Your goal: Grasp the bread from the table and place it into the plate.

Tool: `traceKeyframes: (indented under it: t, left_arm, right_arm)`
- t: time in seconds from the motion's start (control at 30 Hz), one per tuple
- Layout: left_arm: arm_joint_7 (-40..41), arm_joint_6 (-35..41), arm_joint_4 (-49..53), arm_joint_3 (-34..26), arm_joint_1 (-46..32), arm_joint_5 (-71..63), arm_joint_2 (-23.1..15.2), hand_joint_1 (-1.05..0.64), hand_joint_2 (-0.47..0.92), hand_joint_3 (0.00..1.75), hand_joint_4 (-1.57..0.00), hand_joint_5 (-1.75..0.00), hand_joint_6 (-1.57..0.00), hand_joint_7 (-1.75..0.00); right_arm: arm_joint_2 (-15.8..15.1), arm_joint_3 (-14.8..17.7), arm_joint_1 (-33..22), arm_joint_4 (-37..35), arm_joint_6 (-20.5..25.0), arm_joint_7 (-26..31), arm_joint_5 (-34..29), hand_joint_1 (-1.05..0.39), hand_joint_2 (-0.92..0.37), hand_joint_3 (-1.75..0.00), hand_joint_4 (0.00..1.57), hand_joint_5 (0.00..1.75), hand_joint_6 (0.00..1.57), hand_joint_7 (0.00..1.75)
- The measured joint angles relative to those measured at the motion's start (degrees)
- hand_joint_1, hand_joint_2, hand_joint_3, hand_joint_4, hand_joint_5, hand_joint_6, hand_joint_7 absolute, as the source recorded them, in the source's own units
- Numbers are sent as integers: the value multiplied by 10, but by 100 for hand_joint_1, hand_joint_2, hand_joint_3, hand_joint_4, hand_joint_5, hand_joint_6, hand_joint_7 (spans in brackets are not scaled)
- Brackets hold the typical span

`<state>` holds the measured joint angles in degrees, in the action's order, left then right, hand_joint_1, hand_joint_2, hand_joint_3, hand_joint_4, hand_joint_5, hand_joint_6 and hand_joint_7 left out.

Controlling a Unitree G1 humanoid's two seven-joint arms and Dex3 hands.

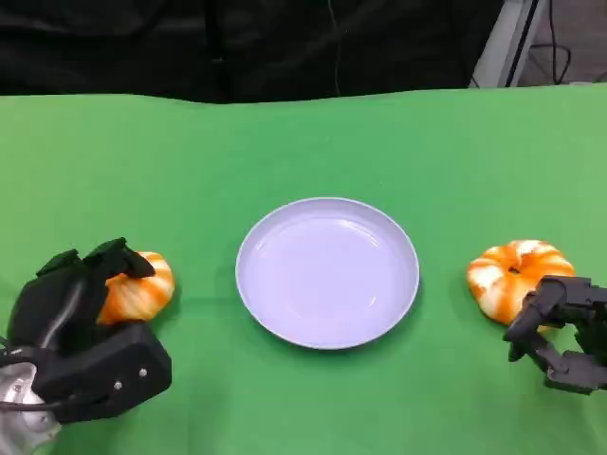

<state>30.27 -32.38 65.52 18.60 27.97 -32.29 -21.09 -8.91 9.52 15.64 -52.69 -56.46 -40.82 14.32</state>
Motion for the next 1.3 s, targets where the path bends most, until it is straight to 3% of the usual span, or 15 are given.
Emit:
traceKeyframes:
  t: [0.43,0.73,1.3]
  left_arm:
    - [27,11,-47,3,-27,-15,-1,-12,92,47,-35,-174,-42,-145]
    - [36,19,-161,0,-67,-33,-11,-13,92,48,-35,-172,-44,-141]
    - [7,77,-397,-27,-146,-56,-23,-12,92,36,-35,-169,-43,-137]
  right_arm:
    - [0,0,0,0,2,-1,0,12,-71,-83,86,144,92,102]
    - [0,0,0,1,7,-2,1,12,-71,-82,86,143,92,101]
    - [1,0,0,1,6,0,0,12,-70,-84,86,144,92,102]
